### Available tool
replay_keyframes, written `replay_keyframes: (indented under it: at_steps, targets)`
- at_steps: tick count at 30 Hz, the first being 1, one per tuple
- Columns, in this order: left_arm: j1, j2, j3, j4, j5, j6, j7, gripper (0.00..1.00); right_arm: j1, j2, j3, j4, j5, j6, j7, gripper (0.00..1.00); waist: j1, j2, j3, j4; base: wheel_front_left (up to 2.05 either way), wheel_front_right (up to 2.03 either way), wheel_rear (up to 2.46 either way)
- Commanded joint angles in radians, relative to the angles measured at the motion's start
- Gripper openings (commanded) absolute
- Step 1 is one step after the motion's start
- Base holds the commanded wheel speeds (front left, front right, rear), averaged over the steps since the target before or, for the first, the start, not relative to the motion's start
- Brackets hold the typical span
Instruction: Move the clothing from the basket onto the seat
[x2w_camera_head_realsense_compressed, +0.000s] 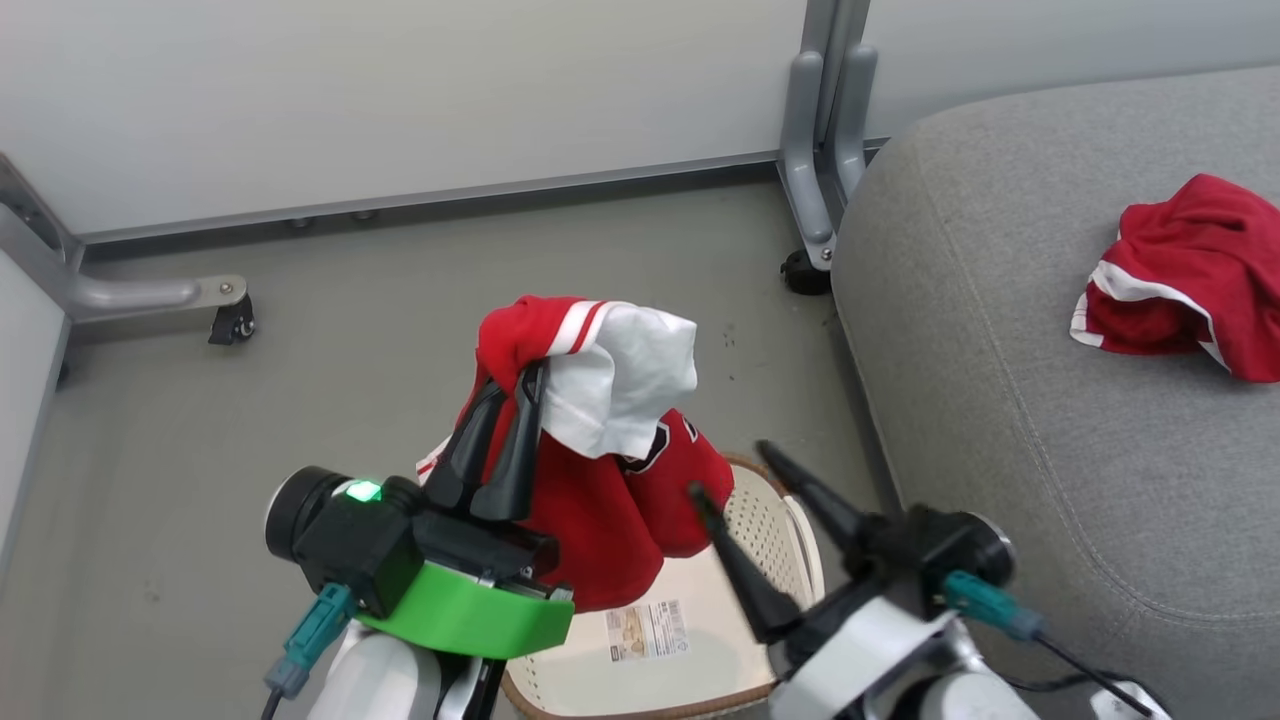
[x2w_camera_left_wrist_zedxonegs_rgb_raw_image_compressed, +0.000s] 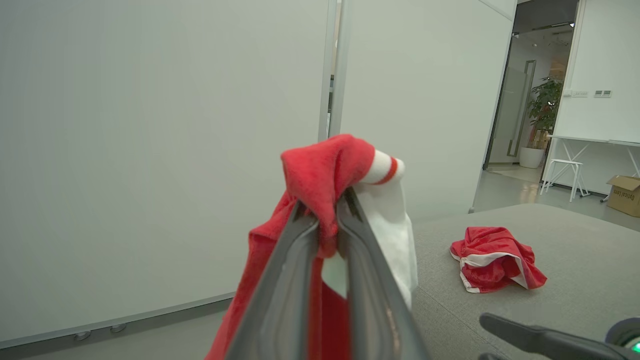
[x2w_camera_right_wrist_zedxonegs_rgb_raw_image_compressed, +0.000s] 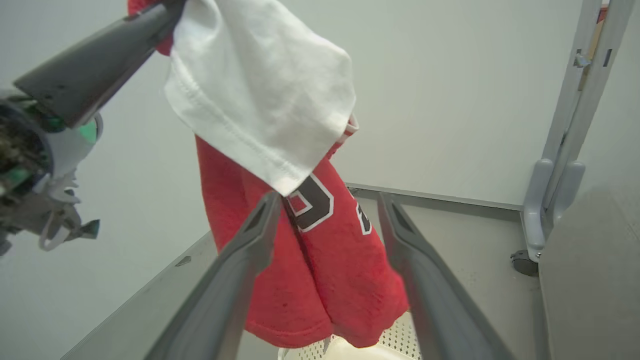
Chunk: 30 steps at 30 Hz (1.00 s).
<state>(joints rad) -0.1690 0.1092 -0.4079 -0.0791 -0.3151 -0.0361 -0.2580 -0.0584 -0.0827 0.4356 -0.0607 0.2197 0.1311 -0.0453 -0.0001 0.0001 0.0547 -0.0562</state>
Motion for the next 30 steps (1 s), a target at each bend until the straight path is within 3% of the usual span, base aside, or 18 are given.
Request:
replay_keyframes:
  at_steps: [1, 6, 14, 29, 30]
  targets:
    - [-0.02, 0.002, -0.001, 0.0, 0.003, -0.004, -0.006, 0.0, -0.033, -0.009, 0.039, 0.012, 0.014, -0.001, 0.0, 1.0, 0.0001, -0.0001, 0.016, 0.01, 0.0, 0.0, 0.0]
    - [-0.042, -0.007, -0.018, 0.011, 0.005, -0.01, -0.006, 0.0, -0.135, -0.009, 0.155, 0.07, 0.058, -0.001, -0.027, 1.0, 0.0001, -0.0001, 0.039, 0.031, 0.0, 0.0, 0.0]
    - [-0.059, -0.015, -0.035, 0.029, 0.008, -0.017, -0.008, 0.0, -0.279, 0.012, 0.238, 0.176, 0.086, -0.001, -0.072, 1.0, 0.0001, -0.0001, 0.059, 0.045, 0.0, 0.0, 0.0]
    - [-0.071, -0.021, -0.084, 0.04, 0.005, -0.031, -0.007, 0.0, -0.426, 0.032, 0.25, 0.314, 0.096, -0.001, -0.171, 1.0, 0.0001, -0.0001, 0.069, 0.057, 0.0, 0.0, 0.0]
    - [-0.072, -0.022, -0.086, 0.041, 0.004, -0.032, -0.007, 0.0, -0.428, 0.032, 0.251, 0.318, 0.103, -0.001, -0.175, 0.9, 0.0001, -0.0001, 0.069, 0.057, 0.0, 0.0, 0.0]
